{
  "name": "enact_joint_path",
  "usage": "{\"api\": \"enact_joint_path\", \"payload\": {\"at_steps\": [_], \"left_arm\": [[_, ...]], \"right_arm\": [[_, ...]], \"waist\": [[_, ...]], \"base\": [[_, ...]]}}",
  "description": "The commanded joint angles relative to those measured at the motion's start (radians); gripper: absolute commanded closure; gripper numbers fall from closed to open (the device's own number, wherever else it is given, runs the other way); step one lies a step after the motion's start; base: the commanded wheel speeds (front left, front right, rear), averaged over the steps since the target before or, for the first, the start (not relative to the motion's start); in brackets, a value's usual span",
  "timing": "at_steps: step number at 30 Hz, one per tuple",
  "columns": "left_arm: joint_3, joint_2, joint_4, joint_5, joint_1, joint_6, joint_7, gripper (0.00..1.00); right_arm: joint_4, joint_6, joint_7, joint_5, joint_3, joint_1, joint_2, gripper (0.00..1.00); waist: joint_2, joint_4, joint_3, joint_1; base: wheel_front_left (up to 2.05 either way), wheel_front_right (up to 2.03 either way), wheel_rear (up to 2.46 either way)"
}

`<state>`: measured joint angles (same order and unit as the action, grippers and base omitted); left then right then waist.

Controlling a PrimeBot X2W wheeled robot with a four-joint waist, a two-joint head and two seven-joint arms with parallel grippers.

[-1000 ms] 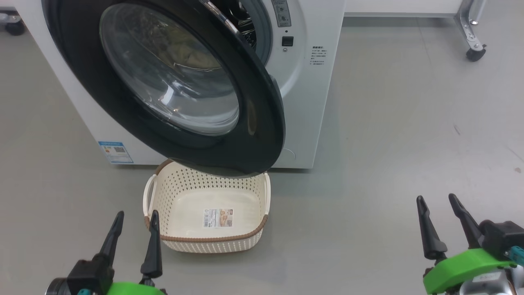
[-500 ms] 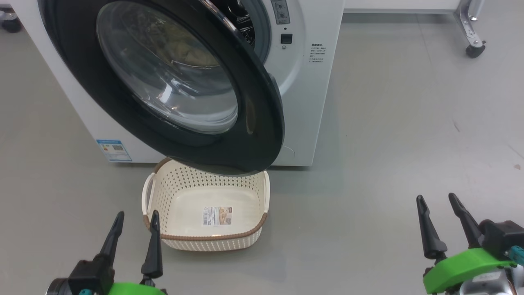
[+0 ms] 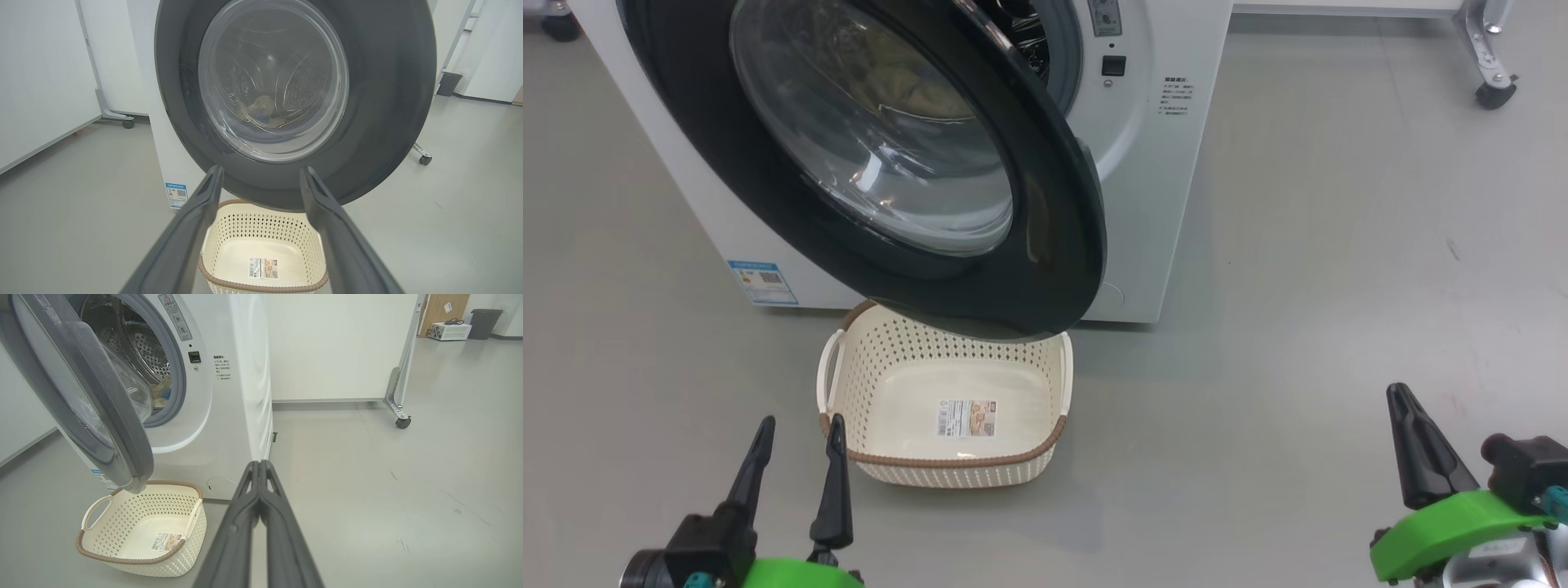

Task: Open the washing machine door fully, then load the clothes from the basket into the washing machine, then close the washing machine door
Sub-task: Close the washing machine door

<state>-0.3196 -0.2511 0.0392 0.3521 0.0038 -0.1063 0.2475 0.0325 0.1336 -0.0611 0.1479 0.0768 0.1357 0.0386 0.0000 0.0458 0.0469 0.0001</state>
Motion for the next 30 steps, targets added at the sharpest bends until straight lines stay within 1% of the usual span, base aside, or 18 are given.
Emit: {"api": "enact_joint_path", "payload": {"at_steps": [1, 7, 11, 17, 22, 26, 30], "left_arm": [[0.038, -0.007, -0.031, -0.008, -0.055, 0.0, 0.014, 0.0], [0.043, 0.004, -0.044, -0.02, -0.071, 0.009, 0.014, 0.0], [0.05, 0.013, -0.049, -0.028, -0.082, 0.015, 0.014, 0.0], [0.046, 0.037, -0.043, -0.042, -0.101, 0.036, 0.014, 0.0], [0.038, 0.061, -0.029, -0.054, -0.122, 0.057, 0.014, 0.0], [0.039, 0.076, -0.02, -0.063, -0.13, 0.07, 0.014, 0.0], [0.035, 0.095, -0.014, -0.079, -0.145, 0.091, 0.014, 0.0]], "right_arm": [[0.03, -0.003, 0.002, -0.007, -0.014, -0.052, 0.012, 1.0], [0.02, -0.003, 0.004, -0.021, -0.017, -0.087, 0.012, 1.0], [0.018, -0.003, 0.006, -0.03, -0.042, -0.121, 0.012, 1.0], [0.005, -0.003, 0.017, -0.029, -0.152, -0.181, 0.012, 1.0], [-0.033, -0.003, 0.017, -0.027, -0.244, -0.244, 0.012, 1.0], [-0.057, -0.003, 0.009, -0.018, -0.316, -0.318, 0.012, 1.0], [-0.101, -0.003, 0.012, -0.016, -0.363, -0.421, 0.014, 1.0]], "waist": [[0.0, 0.006, 0.004, -0.0001], [0.0, 0.034, 0.023, -0.0001], [0.0, 0.057, 0.04, -0.0001], [0.0, 0.104, 0.06, -0.0001], [0.0, 0.152, 0.074, -0.0001], [0.0, 0.181, 0.079, -0.0001], [0.0, 0.22, 0.089, -0.0001]], "base": [[0.0, 0.0, 0.0], [0.0, 0.0, 0.0], [0.0, 0.0, 0.0], [0.0, 0.0, 0.0], [0.0, 0.0, 0.0], [0.0, 0.0, 0.0], [0.0, 0.0, 0.0]]}}
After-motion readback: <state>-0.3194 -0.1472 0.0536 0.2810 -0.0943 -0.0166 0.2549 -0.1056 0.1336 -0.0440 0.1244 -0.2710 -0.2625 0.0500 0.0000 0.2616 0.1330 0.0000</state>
